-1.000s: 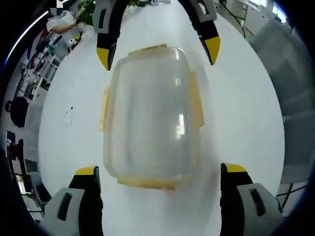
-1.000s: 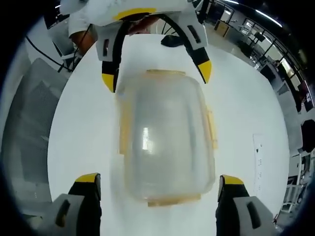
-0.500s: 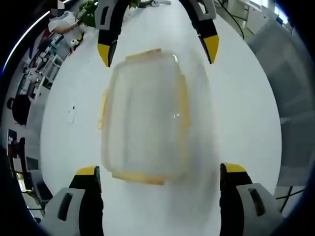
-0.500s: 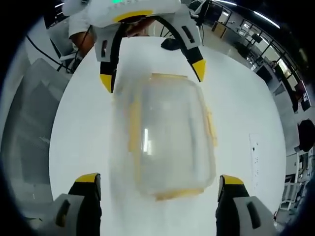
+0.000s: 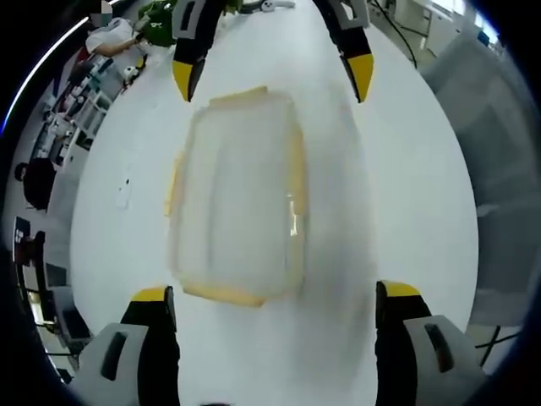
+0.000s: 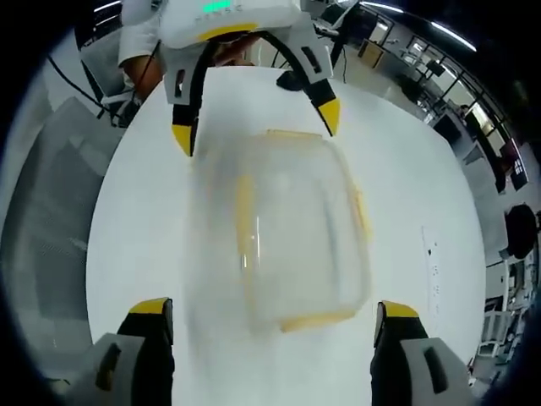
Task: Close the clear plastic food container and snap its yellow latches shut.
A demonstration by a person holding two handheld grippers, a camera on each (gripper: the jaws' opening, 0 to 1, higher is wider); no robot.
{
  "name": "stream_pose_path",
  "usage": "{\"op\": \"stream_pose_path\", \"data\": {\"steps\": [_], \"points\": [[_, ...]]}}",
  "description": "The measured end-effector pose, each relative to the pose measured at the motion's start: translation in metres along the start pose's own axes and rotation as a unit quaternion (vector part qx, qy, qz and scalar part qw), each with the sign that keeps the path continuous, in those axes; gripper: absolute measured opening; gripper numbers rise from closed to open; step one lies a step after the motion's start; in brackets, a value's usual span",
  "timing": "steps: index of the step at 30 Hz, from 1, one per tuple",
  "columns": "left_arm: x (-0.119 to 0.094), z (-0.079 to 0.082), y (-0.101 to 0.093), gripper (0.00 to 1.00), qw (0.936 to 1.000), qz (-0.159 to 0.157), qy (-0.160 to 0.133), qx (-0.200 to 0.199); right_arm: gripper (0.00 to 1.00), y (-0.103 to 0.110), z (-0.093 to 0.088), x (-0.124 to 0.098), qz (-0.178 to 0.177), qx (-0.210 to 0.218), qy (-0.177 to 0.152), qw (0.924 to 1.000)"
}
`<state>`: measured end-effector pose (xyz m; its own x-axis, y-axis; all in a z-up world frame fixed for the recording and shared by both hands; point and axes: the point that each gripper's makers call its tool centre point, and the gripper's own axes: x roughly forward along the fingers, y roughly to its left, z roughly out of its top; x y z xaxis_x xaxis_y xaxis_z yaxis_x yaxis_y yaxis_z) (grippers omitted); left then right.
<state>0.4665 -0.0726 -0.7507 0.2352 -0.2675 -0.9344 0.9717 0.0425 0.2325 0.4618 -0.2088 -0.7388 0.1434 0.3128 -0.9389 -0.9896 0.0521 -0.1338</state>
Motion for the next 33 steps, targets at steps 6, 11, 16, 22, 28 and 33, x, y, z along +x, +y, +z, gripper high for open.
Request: {"op": "stream_pose_path", "data": {"steps": [6, 11, 16, 22, 28, 33], "points": [[-0.005, -0.004, -0.005, 0.95, 1.0, 0.005, 0.003, -0.006, 0.99, 0.007, -0.003, -0.003, -0.005, 0.003, -0.001, 1.0], [-0.007, -0.005, -0.012, 0.96, 0.9999, 0.005, 0.0, -0.01, 0.99, 0.014, -0.005, -0.005, -0.008, 0.007, -0.005, 0.9999], [-0.011, -0.006, -0.02, 0.96, 0.9999, 0.005, 0.002, -0.012, 0.99, 0.023, -0.006, -0.007, -0.01, 0.009, -0.009, 0.9999], [-0.014, -0.005, -0.03, 0.96, 0.9998, 0.009, -0.002, -0.019, 0.98, 0.032, -0.009, -0.011, -0.015, 0.016, -0.014, 0.9997], [-0.016, -0.006, -0.039, 0.96, 0.9988, 0.011, -0.014, -0.045, 0.98, 0.041, -0.014, -0.014, -0.023, 0.038, -0.028, 0.9986], [-0.019, -0.006, -0.048, 0.96, 0.9985, 0.013, -0.019, -0.051, 0.98, 0.047, -0.014, -0.019, -0.031, 0.06, -0.045, 0.9967]]}}
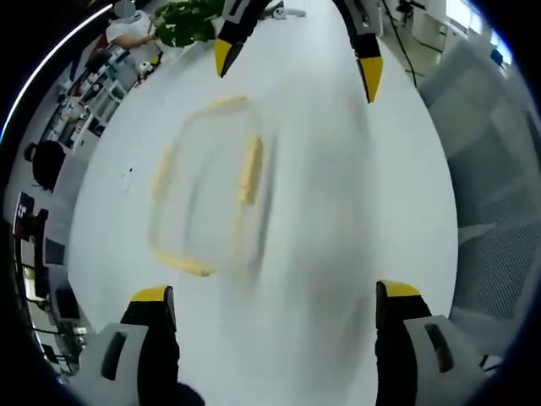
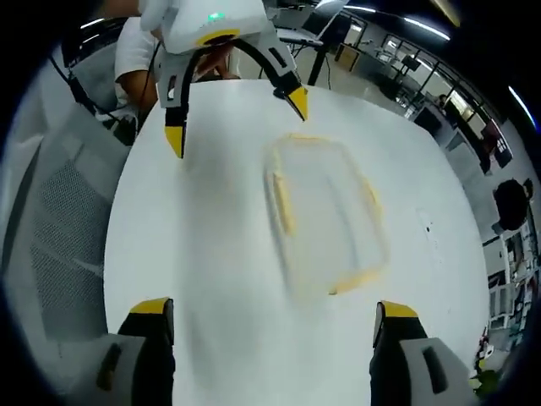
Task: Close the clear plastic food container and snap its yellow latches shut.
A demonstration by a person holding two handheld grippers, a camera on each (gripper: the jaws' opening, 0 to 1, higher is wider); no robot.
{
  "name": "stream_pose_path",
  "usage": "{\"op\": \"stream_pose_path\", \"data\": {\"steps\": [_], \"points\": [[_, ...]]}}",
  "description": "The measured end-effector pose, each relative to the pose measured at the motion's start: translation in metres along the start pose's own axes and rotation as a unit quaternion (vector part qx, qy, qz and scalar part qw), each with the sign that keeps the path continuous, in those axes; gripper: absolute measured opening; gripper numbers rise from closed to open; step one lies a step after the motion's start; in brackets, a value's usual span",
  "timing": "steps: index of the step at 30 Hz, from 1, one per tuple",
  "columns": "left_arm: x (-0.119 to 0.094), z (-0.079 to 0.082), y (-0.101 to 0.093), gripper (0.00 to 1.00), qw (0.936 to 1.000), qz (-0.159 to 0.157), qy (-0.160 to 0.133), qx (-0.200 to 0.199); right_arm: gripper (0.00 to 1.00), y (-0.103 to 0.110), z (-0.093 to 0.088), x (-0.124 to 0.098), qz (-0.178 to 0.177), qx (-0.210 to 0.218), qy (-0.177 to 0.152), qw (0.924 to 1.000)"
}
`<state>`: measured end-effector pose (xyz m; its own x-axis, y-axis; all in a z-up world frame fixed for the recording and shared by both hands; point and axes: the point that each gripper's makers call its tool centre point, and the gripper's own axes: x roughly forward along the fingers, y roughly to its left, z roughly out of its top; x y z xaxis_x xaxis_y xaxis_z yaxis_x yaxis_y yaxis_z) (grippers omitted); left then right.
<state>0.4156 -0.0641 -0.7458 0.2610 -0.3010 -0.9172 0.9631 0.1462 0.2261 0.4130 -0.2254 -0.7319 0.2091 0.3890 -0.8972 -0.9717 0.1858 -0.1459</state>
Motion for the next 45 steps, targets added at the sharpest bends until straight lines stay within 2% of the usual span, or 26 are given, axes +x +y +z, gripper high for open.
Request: {"op": "stream_pose_path", "data": {"steps": [2, 6, 12, 18, 24, 29, 39, 43, 45], "points": [[-0.001, 0.001, -0.003, 0.96, 0.9999, 0.001, -0.006, -0.01, 0.98, 0.002, 0.001, -0.002, -0.004, 0.008, -0.011, 0.9999], [-0.002, -0.001, -0.009, 0.96, 0.9998, 0.004, -0.008, -0.017, 0.99, 0.009, -0.002, -0.004, -0.01, 0.006, -0.011, 0.9999], [-0.006, 0.0, -0.016, 0.96, 0.9989, 0.013, -0.023, -0.038, 0.99, 0.018, 0.001, -0.009, -0.022, 0.028, -0.035, 0.9987], [-0.009, 0.004, -0.024, 0.95, 0.9965, 0.015, -0.044, -0.07, 0.99, 0.026, 0.0, -0.012, -0.022, 0.07, -0.063, 0.9953], [-0.011, 0.005, -0.03, 0.95, 0.9952, 0.032, -0.06, -0.071, 0.99, 0.033, -0.003, -0.017, -0.031, 0.091, -0.079, 0.9922], [-0.013, 0.005, -0.033, 0.96, 0.9903, 0.039, -0.082, -0.105, 0.99, 0.034, -0.007, -0.022, -0.049, 0.099, -0.092, 0.9896], [-0.018, 0.0, -0.042, 0.95, 0.9841, 0.056, -0.108, -0.13, 0.99, 0.04, -0.01, -0.031, -0.078, 0.137, -0.134, 0.9783], [-0.022, 0.001, -0.046, 0.95, 0.9795, 0.061, -0.125, -0.146, 0.99, 0.044, -0.006, -0.033, -0.085, 0.142, -0.154, 0.974], [-0.023, 0.002, -0.048, 0.95, 0.9752, 0.063, -0.136, -0.163, 0.99, 0.044, -0.005, -0.034, -0.092, 0.146, -0.16, 0.9718]]}}
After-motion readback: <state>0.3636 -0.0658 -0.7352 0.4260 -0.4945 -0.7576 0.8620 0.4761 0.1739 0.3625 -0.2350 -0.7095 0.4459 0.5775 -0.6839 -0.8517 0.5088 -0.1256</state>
